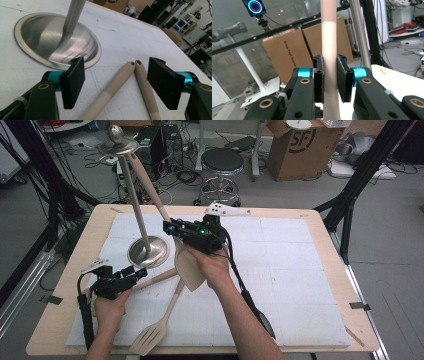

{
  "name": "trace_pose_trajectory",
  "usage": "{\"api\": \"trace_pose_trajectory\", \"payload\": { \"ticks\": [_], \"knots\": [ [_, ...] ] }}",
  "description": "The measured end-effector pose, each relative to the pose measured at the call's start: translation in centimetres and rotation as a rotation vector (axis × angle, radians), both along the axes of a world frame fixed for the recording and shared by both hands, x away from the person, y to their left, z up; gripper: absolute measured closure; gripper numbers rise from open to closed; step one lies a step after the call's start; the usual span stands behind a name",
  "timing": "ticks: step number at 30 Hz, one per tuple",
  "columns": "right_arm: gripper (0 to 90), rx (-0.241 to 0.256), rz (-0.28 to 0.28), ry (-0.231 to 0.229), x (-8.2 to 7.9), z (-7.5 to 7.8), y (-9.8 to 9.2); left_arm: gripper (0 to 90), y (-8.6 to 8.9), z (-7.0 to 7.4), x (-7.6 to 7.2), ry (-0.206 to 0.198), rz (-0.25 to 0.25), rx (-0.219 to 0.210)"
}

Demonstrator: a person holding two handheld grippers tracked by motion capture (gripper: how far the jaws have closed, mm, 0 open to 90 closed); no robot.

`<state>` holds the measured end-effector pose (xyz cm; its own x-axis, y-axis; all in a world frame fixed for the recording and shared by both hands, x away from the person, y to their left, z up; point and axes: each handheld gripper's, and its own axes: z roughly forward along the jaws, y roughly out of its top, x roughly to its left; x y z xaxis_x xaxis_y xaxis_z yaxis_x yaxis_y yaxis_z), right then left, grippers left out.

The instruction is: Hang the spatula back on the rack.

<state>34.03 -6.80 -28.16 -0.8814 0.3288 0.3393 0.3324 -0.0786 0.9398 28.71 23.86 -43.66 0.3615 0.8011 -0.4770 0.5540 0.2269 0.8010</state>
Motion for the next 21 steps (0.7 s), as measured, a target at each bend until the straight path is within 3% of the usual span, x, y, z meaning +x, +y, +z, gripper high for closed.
{"api": "trace_pose_trajectory", "payload": {
  "ticks": [7, 15, 17, 20, 21],
  "knots": [
    [78.8, -0.012, -0.002, 0.000, 0.3, -0.2, 0.3, 31.3, -0.2, 0.0, 0.0, -0.001, -0.005, 0.001],
    [78.5, -0.103, -0.009, -0.008, 1.1, -0.6, 1.5, 31.2, -0.1, 0.0, -0.1, 0.001, -0.004, -0.001],
    [78.3, -0.103, -0.007, -0.007, 1.2, -0.8, 1.7, 31.2, -0.1, 0.0, -0.1, 0.001, -0.001, -0.005],
    [75.5, -0.104, -0.013, 0.007, 1.4, -1.0, 1.9, 31.2, 0.0, 0.0, -0.2, -0.003, -0.001, 0.001],
    [70.8, -0.106, -0.023, 0.011, 1.5, -1.1, 2.0, 31.2, 0.0, 0.0, -0.2, -0.001, -0.002, 0.000]
  ]
}}
